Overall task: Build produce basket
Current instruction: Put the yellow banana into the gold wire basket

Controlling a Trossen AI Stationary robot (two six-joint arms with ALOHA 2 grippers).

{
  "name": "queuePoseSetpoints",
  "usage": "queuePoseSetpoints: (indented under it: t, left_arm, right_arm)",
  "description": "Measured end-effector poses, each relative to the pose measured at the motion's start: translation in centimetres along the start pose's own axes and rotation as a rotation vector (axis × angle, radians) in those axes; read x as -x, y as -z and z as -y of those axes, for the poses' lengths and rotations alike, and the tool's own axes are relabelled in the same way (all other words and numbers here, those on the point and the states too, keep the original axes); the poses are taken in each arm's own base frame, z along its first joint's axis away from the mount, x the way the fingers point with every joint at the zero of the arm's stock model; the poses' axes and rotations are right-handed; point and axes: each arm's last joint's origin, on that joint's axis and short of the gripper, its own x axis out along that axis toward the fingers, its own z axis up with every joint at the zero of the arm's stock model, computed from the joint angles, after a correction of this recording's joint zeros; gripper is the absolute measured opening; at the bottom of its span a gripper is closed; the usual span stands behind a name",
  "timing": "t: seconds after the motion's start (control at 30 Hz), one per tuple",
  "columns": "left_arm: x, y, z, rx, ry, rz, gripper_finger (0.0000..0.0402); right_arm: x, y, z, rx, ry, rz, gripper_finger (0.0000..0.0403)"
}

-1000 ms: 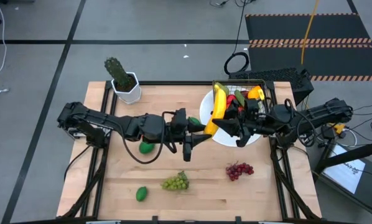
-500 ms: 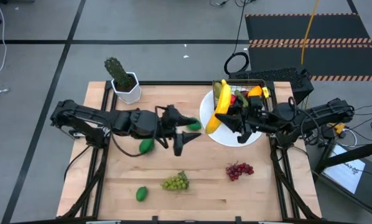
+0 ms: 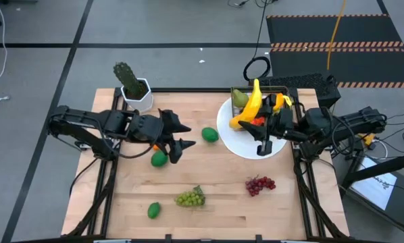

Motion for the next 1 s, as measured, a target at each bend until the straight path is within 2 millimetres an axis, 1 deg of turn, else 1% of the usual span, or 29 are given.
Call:
queuePoseSetpoints:
  t: [0.2, 0.47, 0.67, 0.87, 1.0]
  left_arm:
    - [0.47, 0.46, -0.16, -0.012, -0.006, -0.046, 0.0271]
    - [0.44, 0.81, -0.19, -0.015, -0.005, -0.084, 0.0271]
    - [0.44, 0.82, -0.19, -0.011, -0.006, -0.085, 0.0271]
    - [0.43, 0.82, -0.22, 0.014, -0.009, -0.086, 0.0271]
    - [0.43, 0.82, -0.22, 0.02, -0.009, -0.086, 0.0271]
  right_arm:
    - [0.0, 0.69, -0.11, 0.191, -0.016, -0.065, 0.0143]
    - [0.03, 1.01, -0.14, 0.304, -0.028, -0.095, 0.0143]
    - [0.03, 1.0, -0.14, 0.302, -0.027, -0.093, 0.0143]
    - [0.03, 0.98, -0.14, 0.256, -0.025, -0.093, 0.0143]
    - [0.03, 0.98, -0.14, 0.189, -0.022, -0.093, 0.0143]
